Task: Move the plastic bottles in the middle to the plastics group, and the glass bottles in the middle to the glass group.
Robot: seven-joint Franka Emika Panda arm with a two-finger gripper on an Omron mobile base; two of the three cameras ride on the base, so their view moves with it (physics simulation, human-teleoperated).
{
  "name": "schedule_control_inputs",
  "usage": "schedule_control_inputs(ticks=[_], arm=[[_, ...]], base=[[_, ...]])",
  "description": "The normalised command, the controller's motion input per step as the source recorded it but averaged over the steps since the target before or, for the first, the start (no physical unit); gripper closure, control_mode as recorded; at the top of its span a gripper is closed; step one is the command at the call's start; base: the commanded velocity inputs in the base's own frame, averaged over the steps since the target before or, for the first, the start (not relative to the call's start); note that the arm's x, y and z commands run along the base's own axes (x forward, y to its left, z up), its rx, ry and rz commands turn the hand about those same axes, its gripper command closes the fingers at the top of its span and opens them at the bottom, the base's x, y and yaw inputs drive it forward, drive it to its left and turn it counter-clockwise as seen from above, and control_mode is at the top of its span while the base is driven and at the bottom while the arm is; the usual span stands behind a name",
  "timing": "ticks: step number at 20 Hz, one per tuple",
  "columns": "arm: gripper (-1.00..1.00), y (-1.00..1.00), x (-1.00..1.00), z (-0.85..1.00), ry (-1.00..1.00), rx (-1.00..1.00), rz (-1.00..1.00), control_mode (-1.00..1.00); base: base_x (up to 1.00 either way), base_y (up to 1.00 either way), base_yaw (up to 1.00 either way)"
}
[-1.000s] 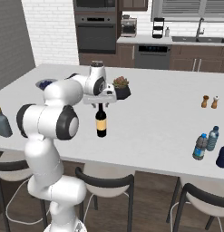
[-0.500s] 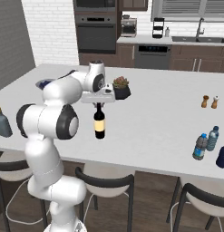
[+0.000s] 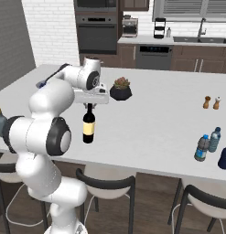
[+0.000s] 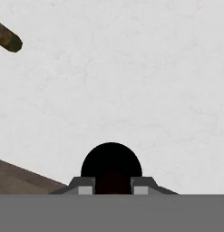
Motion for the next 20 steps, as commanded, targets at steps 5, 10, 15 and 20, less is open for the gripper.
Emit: schedule_control_inputs(ticks=[5, 10, 15, 20], arm=[[1.0, 0.83, -0.54, 0.22, 0.0, 0.0, 0.07, -1.0], [1.0, 0.98, -0.23, 0.24, 0.01, 0.0, 0.03, -1.0], [1.0, 1.0, -0.08, 0.07, 0.0, 0.01, 0.0, -1.0], [1.0, 1.0, 0.01, 0.0, 0.0, 0.02, 0.0, -1.0]], base=[[0.0, 0.0, 0.0], [0.0, 0.0, 0.0], [0.0, 0.0, 0.0], [0.0, 0.0, 0.0]])
